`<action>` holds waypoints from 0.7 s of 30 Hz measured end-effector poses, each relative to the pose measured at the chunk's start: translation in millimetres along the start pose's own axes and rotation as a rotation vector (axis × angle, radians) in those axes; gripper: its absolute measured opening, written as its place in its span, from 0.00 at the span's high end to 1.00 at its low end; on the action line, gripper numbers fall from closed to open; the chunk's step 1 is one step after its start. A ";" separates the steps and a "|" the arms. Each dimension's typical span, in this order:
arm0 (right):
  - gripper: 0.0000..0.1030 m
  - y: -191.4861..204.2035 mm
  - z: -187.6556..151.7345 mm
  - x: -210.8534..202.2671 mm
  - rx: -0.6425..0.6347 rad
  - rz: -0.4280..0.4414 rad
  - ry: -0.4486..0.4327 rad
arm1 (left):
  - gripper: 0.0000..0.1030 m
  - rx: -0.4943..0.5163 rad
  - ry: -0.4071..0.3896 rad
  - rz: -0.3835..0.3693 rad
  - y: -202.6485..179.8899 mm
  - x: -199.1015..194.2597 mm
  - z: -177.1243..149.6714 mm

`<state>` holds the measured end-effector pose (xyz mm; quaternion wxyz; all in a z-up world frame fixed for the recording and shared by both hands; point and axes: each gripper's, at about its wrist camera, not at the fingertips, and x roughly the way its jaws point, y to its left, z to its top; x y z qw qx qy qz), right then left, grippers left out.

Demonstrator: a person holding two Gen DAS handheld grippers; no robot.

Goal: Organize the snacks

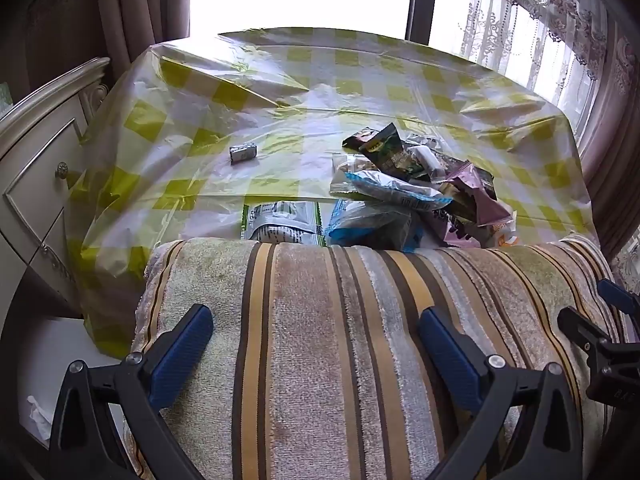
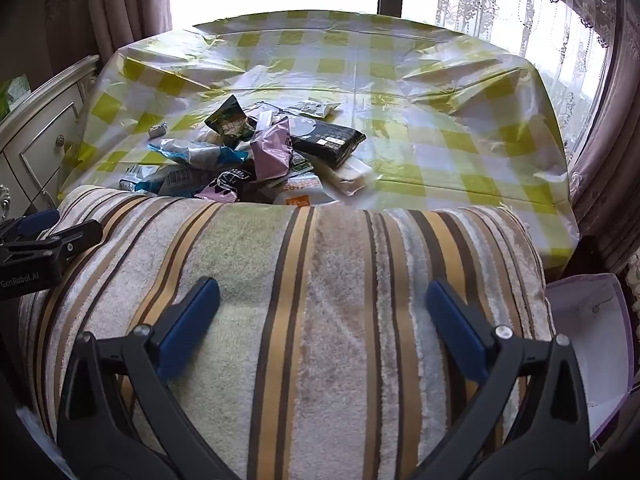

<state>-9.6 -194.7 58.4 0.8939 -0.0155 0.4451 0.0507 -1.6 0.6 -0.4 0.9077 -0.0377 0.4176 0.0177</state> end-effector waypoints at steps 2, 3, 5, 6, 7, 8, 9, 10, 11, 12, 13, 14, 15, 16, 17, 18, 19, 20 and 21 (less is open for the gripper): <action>0.00 1.2 -0.5 -2.1 -0.006 -0.005 0.001 | 0.00 -0.009 -0.002 -0.005 0.5 -1.5 0.2; 0.00 2.2 -0.4 -4.8 -0.003 -0.007 0.006 | 0.00 -0.003 0.004 -0.003 -1.1 -1.7 1.4; 0.00 2.7 -1.5 -4.6 0.003 -0.016 0.026 | 0.00 0.011 0.021 0.008 -5.7 -1.8 2.9; 0.00 0.6 -0.7 -0.5 0.005 -0.019 0.039 | 0.00 0.015 0.030 0.011 -8.2 -2.2 2.7; 0.00 -4.0 -1.2 0.5 0.012 -0.017 0.051 | 0.00 0.020 0.042 0.018 -11.1 -2.2 2.9; 0.00 -5.2 -1.3 1.1 0.016 -0.016 0.063 | 0.00 0.026 0.057 0.029 -14.1 -1.4 3.1; 0.00 -6.3 -1.9 1.7 0.017 -0.014 0.074 | 0.00 0.027 0.077 0.041 -16.8 -0.5 3.2; 0.00 -7.8 -3.1 1.7 0.014 -0.012 0.083 | 0.00 0.030 0.099 0.048 -17.8 0.9 0.7; 0.00 -7.8 -2.6 1.9 0.006 -0.012 0.097 | 0.00 0.028 0.111 0.059 -20.6 0.1 -1.0; 0.00 -8.7 -2.4 1.6 0.001 -0.011 0.109 | 0.00 0.025 0.124 0.065 -21.7 -0.3 -2.6; 0.00 -9.7 -2.7 1.1 -0.002 -0.009 0.119 | 0.00 0.019 0.137 0.068 -22.0 -0.8 -4.1; 0.00 -10.3 -2.7 0.7 -0.006 -0.005 0.125 | 0.00 0.016 0.139 0.070 -22.1 -1.6 -5.6; 0.00 -10.7 -2.7 0.5 -0.005 -0.002 0.125 | 0.00 0.028 0.173 0.094 -23.4 -2.6 -5.6; 0.00 -10.5 -2.8 1.0 -0.004 -0.001 0.124 | 0.00 0.026 0.171 0.090 -22.0 -1.9 -7.0; 0.00 -9.7 -3.4 2.1 -0.006 -0.002 0.124 | 0.00 0.018 0.191 0.080 -20.4 -0.1 -6.6; 0.00 -8.8 -3.4 3.1 -0.009 -0.005 0.125 | 0.00 -0.001 0.185 0.055 -17.5 1.6 -6.4; 0.00 -8.1 -3.0 3.5 -0.013 -0.009 0.128 | 0.00 -0.019 0.189 0.033 -15.9 3.2 -5.0; 0.00 -8.0 -3.0 3.6 -0.013 -0.009 0.128 | 0.00 -0.024 0.189 0.023 -15.1 3.9 -4.3; 0.00 -8.4 -2.7 4.0 -0.010 -0.006 0.130 | 0.00 -0.028 0.195 0.013 -15.4 5.2 -3.5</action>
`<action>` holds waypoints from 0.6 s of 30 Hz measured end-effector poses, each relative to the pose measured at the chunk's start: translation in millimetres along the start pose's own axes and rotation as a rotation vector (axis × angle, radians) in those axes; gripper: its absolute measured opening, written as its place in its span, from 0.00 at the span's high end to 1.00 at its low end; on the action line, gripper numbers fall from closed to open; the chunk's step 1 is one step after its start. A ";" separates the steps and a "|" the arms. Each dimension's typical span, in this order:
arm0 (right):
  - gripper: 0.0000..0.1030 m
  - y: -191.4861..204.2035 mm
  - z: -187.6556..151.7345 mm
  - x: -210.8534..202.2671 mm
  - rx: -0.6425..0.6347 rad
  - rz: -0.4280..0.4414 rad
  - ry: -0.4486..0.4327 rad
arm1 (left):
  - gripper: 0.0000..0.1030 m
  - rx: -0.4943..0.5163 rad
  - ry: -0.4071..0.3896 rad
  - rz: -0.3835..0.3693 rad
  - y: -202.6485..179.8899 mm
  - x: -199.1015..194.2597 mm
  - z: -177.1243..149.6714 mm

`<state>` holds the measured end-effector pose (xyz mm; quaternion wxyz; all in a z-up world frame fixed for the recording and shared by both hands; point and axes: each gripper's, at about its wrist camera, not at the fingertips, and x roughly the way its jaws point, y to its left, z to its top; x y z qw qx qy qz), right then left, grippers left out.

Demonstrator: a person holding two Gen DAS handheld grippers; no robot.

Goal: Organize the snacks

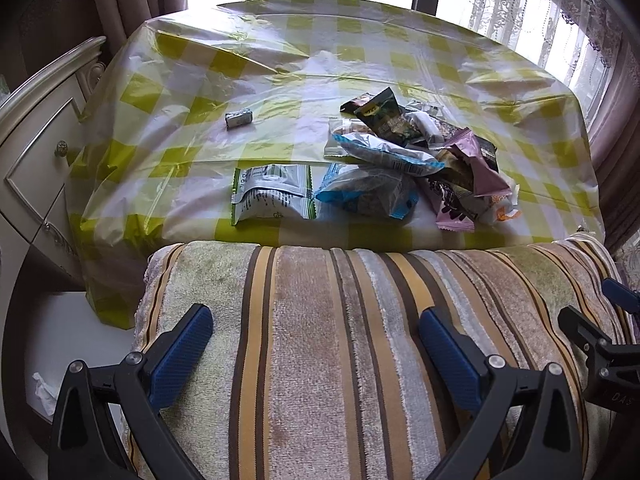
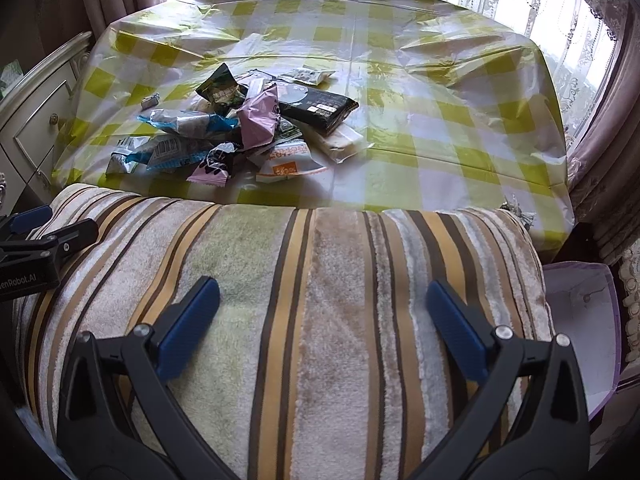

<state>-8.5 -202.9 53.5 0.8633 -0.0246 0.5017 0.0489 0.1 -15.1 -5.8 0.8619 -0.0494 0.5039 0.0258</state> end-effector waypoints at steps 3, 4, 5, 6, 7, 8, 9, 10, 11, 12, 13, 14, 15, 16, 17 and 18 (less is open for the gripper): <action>0.00 0.0 0.3 0.5 0.004 0.002 0.004 | 0.00 0.002 -0.008 -0.001 -0.3 0.9 0.3; 0.00 -0.3 0.4 0.3 0.004 0.002 0.004 | 0.00 0.006 -0.017 0.004 -0.2 1.1 0.2; 0.00 -0.4 0.2 0.0 0.003 0.003 0.004 | 0.00 0.011 -0.021 0.011 -0.3 1.0 0.3; 0.00 -0.7 0.5 0.1 0.004 0.003 0.004 | 0.00 0.016 -0.024 0.018 -0.7 1.3 0.5; 0.00 0.0 0.3 0.3 0.004 0.002 0.005 | 0.00 0.021 -0.027 0.024 -0.7 1.4 0.0; 0.00 -0.4 0.2 0.2 0.004 0.001 0.004 | 0.00 0.017 -0.027 0.018 0.1 1.1 -0.2; 0.00 -0.6 -0.2 0.0 0.004 0.001 0.004 | 0.00 0.016 -0.027 0.017 0.0 1.2 0.2; 0.00 -0.6 0.3 0.1 0.003 0.002 0.005 | 0.00 0.015 -0.026 0.016 -0.2 1.3 0.5; 0.00 -0.7 0.1 -0.3 0.004 0.002 0.005 | 0.00 0.024 -0.032 0.028 -0.2 1.5 -1.0; 0.00 -0.7 -0.2 -0.5 0.004 0.003 0.005 | 0.00 0.022 -0.033 0.025 0.4 1.4 -0.3; 0.00 -0.5 -0.3 -0.7 0.005 0.003 0.002 | 0.00 0.022 -0.034 0.025 0.3 1.4 -0.8; 0.00 -0.6 -0.4 -0.8 0.006 0.002 -0.002 | 0.00 0.017 -0.040 0.026 0.4 1.5 -0.8; 0.00 -0.8 -0.8 -0.6 0.008 0.001 -0.008 | 0.00 0.015 -0.048 0.027 -0.8 2.1 -0.9; 0.00 -0.4 -1.0 0.1 0.009 -0.002 -0.013 | 0.00 0.012 -0.044 0.023 -0.7 3.4 -0.4; 0.00 1.1 -0.8 1.1 0.004 -0.009 -0.014 | 0.00 0.009 -0.038 0.019 -0.3 4.8 1.2; 0.00 2.0 -1.1 1.8 -0.001 -0.014 -0.017 | 0.00 0.004 -0.032 0.013 0.4 6.3 2.8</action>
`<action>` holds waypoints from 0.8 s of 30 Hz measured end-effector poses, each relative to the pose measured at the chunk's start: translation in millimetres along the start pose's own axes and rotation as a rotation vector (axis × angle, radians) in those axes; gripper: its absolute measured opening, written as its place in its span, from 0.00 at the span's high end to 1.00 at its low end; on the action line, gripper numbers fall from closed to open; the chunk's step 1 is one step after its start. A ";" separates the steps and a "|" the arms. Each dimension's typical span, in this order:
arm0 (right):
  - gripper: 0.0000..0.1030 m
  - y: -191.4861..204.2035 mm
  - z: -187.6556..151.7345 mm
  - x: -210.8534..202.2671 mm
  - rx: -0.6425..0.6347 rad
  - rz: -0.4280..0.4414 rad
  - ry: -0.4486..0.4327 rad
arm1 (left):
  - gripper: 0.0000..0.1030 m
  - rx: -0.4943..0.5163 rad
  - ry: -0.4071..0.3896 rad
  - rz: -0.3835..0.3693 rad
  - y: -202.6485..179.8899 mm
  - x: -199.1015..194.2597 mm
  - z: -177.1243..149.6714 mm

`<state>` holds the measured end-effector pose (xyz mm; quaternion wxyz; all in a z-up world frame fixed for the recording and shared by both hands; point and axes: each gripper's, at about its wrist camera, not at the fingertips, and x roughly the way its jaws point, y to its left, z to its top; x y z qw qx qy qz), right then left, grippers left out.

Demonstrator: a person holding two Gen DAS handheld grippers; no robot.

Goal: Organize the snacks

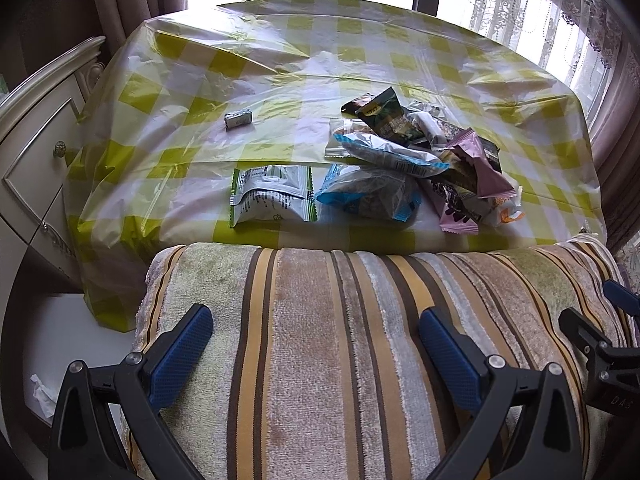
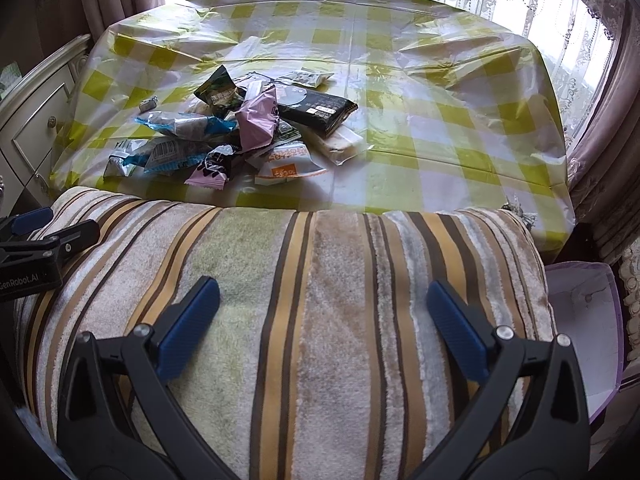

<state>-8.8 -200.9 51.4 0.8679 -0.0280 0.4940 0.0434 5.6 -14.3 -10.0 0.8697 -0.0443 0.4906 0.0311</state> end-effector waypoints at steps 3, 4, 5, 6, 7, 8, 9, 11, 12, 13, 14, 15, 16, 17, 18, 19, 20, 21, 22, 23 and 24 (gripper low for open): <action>0.00 0.3 0.1 2.8 -0.001 -0.004 -0.003 | 0.00 -0.001 0.016 0.004 -1.9 3.6 3.4; 0.00 0.5 0.1 3.3 -0.004 -0.007 -0.002 | 0.00 0.008 0.020 0.016 -4.2 4.0 3.7; 0.00 1.0 0.0 3.3 -0.005 -0.009 -0.003 | 0.00 0.014 0.022 0.027 -5.7 3.1 4.5; 0.00 1.8 1.5 5.3 -0.011 -0.015 0.004 | 0.00 0.009 0.043 0.024 -5.9 4.1 8.3; 0.00 3.5 3.4 7.2 -0.022 -0.022 0.013 | 0.00 0.001 0.064 0.018 -5.3 5.6 10.4; 0.00 3.9 5.2 8.5 -0.028 -0.022 0.015 | 0.00 -0.004 0.071 0.007 -3.9 5.4 12.3; 0.00 2.4 6.8 9.8 -0.023 -0.013 0.019 | 0.00 -0.002 0.076 -0.002 -2.6 5.9 12.2; 0.00 -0.8 11.2 13.9 -0.004 0.002 0.034 | 0.00 -0.038 0.101 -0.017 1.8 9.4 13.9; 0.00 -0.9 12.5 15.2 -0.003 0.000 0.036 | 0.00 -0.049 0.097 -0.006 0.6 9.1 13.6; 0.00 -0.1 13.9 16.9 -0.004 -0.003 0.040 | 0.00 -0.049 0.092 0.014 -2.2 8.9 13.5; 0.00 0.5 14.8 18.0 -0.005 -0.007 0.042 | 0.00 -0.060 0.088 0.036 -4.7 9.3 13.2; 0.00 0.7 14.1 17.7 -0.006 -0.008 0.037 | 0.00 -0.056 0.079 0.050 -6.9 9.2 12.2; 0.00 0.2 13.8 17.3 -0.005 -0.006 0.034 | 0.00 -0.056 0.065 0.063 -9.2 7.1 11.0; 0.00 -0.2 14.1 17.7 -0.004 -0.004 0.036 | 0.00 -0.069 0.057 0.068 -9.1 6.0 10.8; 0.00 -0.2 14.0 17.9 -0.005 -0.005 0.037 | 0.00 -0.083 0.058 0.062 -7.1 6.2 11.4; 0.00 0.4 13.9 17.8 -0.008 -0.007 0.036 | 0.00 -0.087 0.061 0.058 -5.5 6.9 11.9; 0.00 1.4 14.1 18.3 -0.013 -0.012 0.037 | 0.00 -0.069 0.065 0.064 -6.8 8.1 12.3; 0.00 2.7 14.4 18.8 -0.019 -0.019 0.038 | 0.00 -0.049 0.066 0.075 -8.9 9.6 12.6; 0.00 4.1 14.4 19.2 -0.026 -0.026 0.038 | 0.00 -0.036 0.062 0.084 -11.1 9.1 12.0; 0.00 4.9 14.4 19.9 -0.033 -0.032 0.038 | 0.00 -0.031 0.057 0.089 -12.1 9.6 11.5; 0.00 5.4 14.2 20.2 -0.036 -0.035 0.038 | 0.00 -0.032 0.055 0.087 -11.9 10.3 11.5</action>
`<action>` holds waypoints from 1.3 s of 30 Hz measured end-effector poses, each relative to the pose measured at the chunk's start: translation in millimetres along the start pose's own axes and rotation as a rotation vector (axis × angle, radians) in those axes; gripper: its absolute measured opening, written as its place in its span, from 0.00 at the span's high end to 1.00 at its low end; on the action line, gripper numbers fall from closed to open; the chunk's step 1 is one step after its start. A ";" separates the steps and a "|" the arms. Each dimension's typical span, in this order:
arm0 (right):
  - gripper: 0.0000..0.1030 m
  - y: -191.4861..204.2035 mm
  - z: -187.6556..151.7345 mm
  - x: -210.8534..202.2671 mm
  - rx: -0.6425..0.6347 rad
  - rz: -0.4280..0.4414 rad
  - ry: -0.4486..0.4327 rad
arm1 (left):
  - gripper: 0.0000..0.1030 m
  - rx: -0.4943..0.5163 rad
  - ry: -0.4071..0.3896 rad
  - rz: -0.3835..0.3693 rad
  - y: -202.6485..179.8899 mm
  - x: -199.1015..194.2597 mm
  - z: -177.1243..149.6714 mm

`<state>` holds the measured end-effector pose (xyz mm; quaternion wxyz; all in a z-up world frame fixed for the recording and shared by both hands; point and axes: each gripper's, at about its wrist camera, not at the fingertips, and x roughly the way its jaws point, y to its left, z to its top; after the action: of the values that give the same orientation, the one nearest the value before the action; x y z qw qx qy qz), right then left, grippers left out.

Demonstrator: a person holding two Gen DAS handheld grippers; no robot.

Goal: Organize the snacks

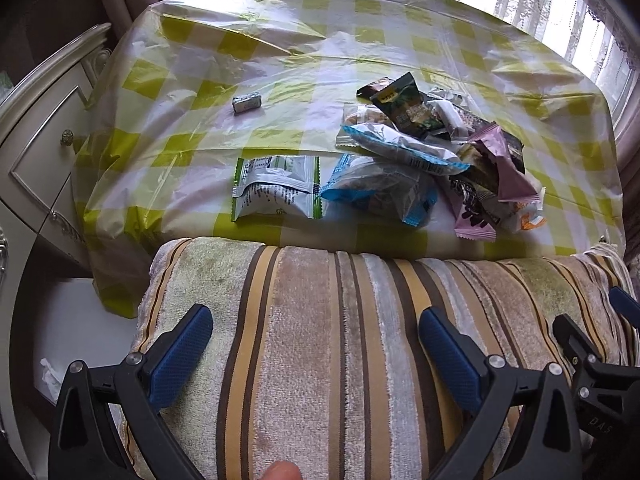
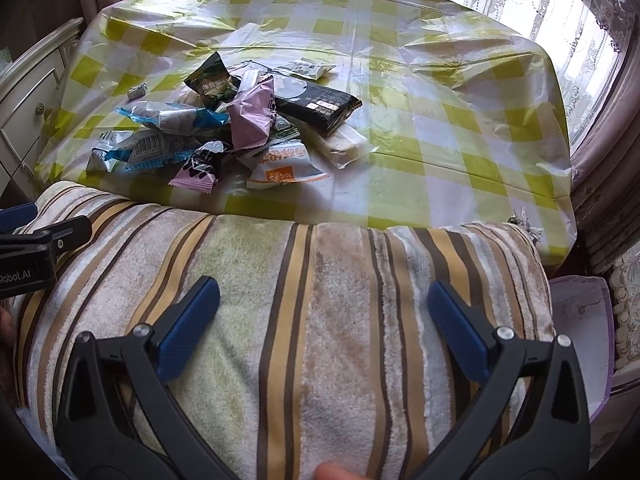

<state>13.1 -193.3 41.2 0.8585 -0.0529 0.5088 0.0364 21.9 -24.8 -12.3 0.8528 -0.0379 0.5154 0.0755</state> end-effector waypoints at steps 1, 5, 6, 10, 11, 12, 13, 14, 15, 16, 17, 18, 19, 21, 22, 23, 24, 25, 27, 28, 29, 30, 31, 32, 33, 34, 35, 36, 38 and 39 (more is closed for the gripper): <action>0.00 0.2 0.0 0.0 -0.001 -0.002 -0.001 | 0.00 -0.003 -0.003 -0.001 0.7 0.6 0.3; 0.00 -0.8 -0.4 -0.4 -0.001 0.000 -0.003 | 0.00 -0.010 -0.015 -0.001 1.1 1.8 0.1; 0.00 -0.5 -0.6 -0.2 0.001 0.001 -0.005 | 0.00 -0.013 -0.017 -0.002 1.2 1.6 0.0; 0.00 -0.5 -0.6 -0.6 0.000 0.000 -0.004 | 0.00 -0.018 -0.021 -0.008 1.6 1.4 -0.4; 0.00 -0.2 -0.6 -0.4 0.000 0.001 -0.005 | 0.00 -0.019 -0.021 -0.008 1.5 1.3 -0.4; 0.00 -0.2 -0.7 -0.6 0.000 0.000 -0.004 | 0.00 -0.017 -0.020 -0.008 1.6 1.4 -0.3; 0.00 -0.5 -0.8 -0.6 0.000 0.000 -0.004 | 0.00 -0.015 -0.019 -0.005 1.2 1.5 -0.3; 0.00 -1.0 -0.9 -0.8 0.000 0.000 -0.004 | 0.00 -0.012 -0.017 -0.003 0.8 1.7 -0.1; 0.00 -0.6 -1.0 -0.8 0.000 0.000 -0.005 | 0.00 -0.012 -0.015 -0.003 0.8 1.8 0.1; 0.00 -0.8 -1.1 -0.7 0.000 0.000 -0.005 | 0.00 -0.011 -0.014 -0.003 0.5 2.0 -0.1; 0.00 -1.4 -1.1 -0.8 0.000 0.000 -0.004 | 0.00 -0.011 -0.012 -0.004 0.5 2.2 0.1; 0.00 -0.9 -1.3 -0.6 0.000 0.000 -0.005 | 0.00 -0.013 -0.010 -0.007 0.5 2.7 0.0; 0.00 -1.0 -1.3 -0.6 0.000 0.000 -0.004 | 0.00 -0.014 -0.009 -0.008 0.5 2.8 0.0; 0.00 -1.8 -1.4 -0.6 0.000 0.000 -0.005 | 0.00 -0.010 -0.010 -0.007 -0.5 2.8 -0.6; 0.00 -1.4 -1.4 -0.4 0.000 0.000 -0.004 | 0.00 -0.008 -0.011 -0.007 -0.8 2.7 -1.1; 0.00 -1.4 -1.5 -0.3 -0.001 0.000 -0.004 | 0.00 -0.007 -0.014 -0.008 -0.8 2.4 -1.5; 0.00 -1.6 -1.6 -0.3 -0.001 0.001 -0.003 | 0.00 -0.007 -0.016 -0.010 -0.5 2.0 -2.1; 0.00 -1.1 -1.5 -0.4 0.001 0.002 -0.002 | 0.00 -0.006 -0.017 -0.013 -0.1 1.4 -2.5; 0.00 -0.6 -1.5 -0.5 0.003 0.005 -0.001 | 0.00 -0.004 -0.016 -0.013 0.8 1.0 -2.8; 0.00 -0.6 -1.4 -0.5 0.004 0.006 0.000 | 0.00 -0.001 -0.014 -0.010 0.6 0.8 -2.9; 0.00 -0.5 -1.1 -0.5 0.004 0.007 0.001 | 0.00 0.001 -0.012 -0.008 0.1 1.0 -2.7; 0.00 -1.3 -1.2 -0.4 0.004 0.007 0.001 | 0.00 0.002 -0.011 -0.007 0.3 0.9 -2.9; 0.00 -1.1 -1.4 -0.4 0.004 0.007 0.000 | 0.00 0.003 -0.010 -0.008 1.0 1.0 -2.8; 0.00 -1.5 -1.5 -0.5 0.005 0.008 0.000 | 0.00 0.004 -0.009 -0.008 0.9 1.0 -2.8; 0.00 -0.7 -1.4 -0.3 0.005 0.009 0.000 | 0.00 0.006 -0.008 -0.007 1.1 1.1 -2.4; 0.00 -2.0 -1.6 -0.3 0.006 0.010 0.000 | 0.00 0.007 -0.008 -0.006 1.2 1.1 -2.4; 0.00 -1.9 -1.7 -0.3 0.005 0.009 0.000 | 0.00 0.008 -0.008 -0.006 1.1 0.9 -2.5; 0.00 -1.1 -1.5 -0.1 0.004 0.009 0.000 | 0.00 0.008 -0.010 -0.008 1.2 1.0 -2.5; 0.00 -1.9 -1.1 0.0 0.007 0.014 0.004 | 0.00 0.002 -0.020 -0.019 3.1 0.0 -3.0; 0.00 -2.8 -0.2 -0.3 0.010 0.020 0.003 | 0.00 -0.005 -0.029 -0.035 6.0 -1.8 -2.4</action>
<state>13.1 -196.1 41.5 0.8575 -0.0436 0.5108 0.0424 18.0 -19.3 -11.8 0.8613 -0.0478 0.5021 0.0622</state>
